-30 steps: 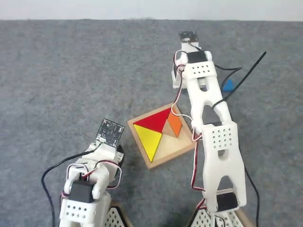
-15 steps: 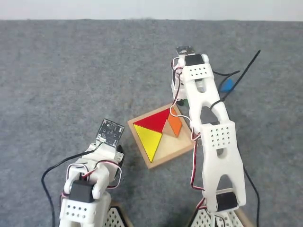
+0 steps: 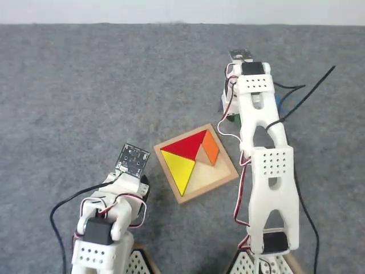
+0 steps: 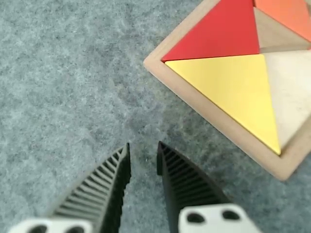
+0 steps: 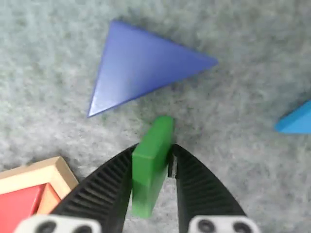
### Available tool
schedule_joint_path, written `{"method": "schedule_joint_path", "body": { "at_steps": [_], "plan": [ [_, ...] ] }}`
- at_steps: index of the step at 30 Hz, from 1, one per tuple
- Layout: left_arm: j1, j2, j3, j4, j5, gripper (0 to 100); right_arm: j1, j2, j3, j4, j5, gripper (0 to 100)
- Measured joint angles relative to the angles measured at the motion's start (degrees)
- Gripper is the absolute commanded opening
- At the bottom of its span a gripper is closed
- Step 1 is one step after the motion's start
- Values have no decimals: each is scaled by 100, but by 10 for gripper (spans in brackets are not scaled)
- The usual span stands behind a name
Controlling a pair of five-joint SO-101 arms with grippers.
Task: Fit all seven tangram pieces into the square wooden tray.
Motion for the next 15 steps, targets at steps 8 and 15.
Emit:
{"method": "schedule_joint_path", "body": {
  "at_steps": [8,15],
  "plan": [
    [0,0,0,0,0,88,0,0,-281,290,554,7],
    [0,0,0,0,0,88,-26,-501,-914,765,985,6]
  ]
}}
